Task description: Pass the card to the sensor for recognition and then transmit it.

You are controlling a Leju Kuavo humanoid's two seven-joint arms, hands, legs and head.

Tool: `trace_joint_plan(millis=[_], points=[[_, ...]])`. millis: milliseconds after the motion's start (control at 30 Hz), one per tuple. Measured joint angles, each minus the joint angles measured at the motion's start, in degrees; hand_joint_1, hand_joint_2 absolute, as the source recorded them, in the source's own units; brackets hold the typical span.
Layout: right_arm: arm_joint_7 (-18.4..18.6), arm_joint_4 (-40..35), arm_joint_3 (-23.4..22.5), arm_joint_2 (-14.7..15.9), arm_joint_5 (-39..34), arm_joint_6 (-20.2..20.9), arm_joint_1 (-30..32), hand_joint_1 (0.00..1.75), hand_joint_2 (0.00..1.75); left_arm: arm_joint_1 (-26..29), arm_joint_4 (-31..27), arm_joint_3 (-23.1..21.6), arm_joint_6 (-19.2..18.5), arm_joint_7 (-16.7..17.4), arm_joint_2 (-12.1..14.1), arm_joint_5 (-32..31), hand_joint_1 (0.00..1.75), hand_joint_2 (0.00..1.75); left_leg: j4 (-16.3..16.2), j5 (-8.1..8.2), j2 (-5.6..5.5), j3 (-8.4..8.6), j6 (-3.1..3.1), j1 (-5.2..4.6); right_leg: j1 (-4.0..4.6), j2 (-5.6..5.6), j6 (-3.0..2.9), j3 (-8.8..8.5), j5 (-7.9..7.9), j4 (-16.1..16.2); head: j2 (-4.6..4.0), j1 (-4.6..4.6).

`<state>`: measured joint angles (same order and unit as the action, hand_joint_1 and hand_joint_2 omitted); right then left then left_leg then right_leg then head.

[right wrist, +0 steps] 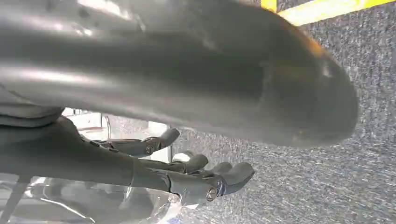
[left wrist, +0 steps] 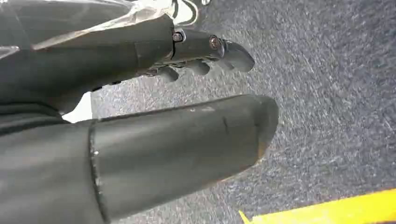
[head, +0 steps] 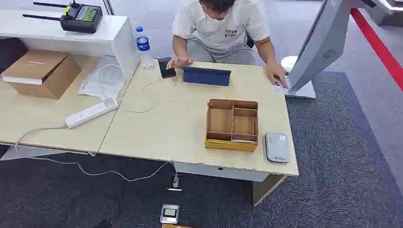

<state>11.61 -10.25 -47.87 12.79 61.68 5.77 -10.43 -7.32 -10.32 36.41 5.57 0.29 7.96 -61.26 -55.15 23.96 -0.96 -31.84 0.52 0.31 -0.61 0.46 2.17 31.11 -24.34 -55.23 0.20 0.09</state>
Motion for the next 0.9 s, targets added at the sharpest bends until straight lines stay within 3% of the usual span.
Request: trace_joint_plan(millis=[333,500,700,900], points=[[0.00,0.00,0.42,0.00,-0.18,0.15,-0.56,0.00,0.00,0.01,-0.09,0.00,-0.35,0.94,0.31,-0.77,0.00,0.00,0.00,0.00,0.00,0.00,0.00,0.00,0.01,0.00,0.00,-0.01,0.00,0.00,0.00,0.00],[-0.31,0.00,0.42,0.00,-0.44,0.13,-0.53,0.00,0.00,0.01,-0.15,0.04,0.70,3.13,2.78,-0.39,0.00,0.00,0.00,0.00,0.00,0.01,0.00,0.03,0.06,0.00,-0.01,-0.01,-0.01,0.00,-0.02,-0.02],[-0.46,0.00,0.42,-0.13,-0.76,-0.26,-0.44,0.00,0.00,0.06,-0.31,0.68,8.43,6.90,4.81,0.61,0.00,0.00,0.01,-0.01,0.00,0.01,-0.01,0.06,0.06,0.00,-0.02,-0.01,-0.02,-0.01,-0.02,0.00],[-0.46,0.02,0.42,-0.46,-0.33,-0.22,-0.44,0.00,0.00,0.04,-0.31,1.38,9.14,7.58,5.36,0.41,0.00,0.00,0.00,-0.01,0.00,0.01,0.00,0.06,0.01,0.00,-0.02,-0.01,-0.01,-0.01,0.00,0.00]])
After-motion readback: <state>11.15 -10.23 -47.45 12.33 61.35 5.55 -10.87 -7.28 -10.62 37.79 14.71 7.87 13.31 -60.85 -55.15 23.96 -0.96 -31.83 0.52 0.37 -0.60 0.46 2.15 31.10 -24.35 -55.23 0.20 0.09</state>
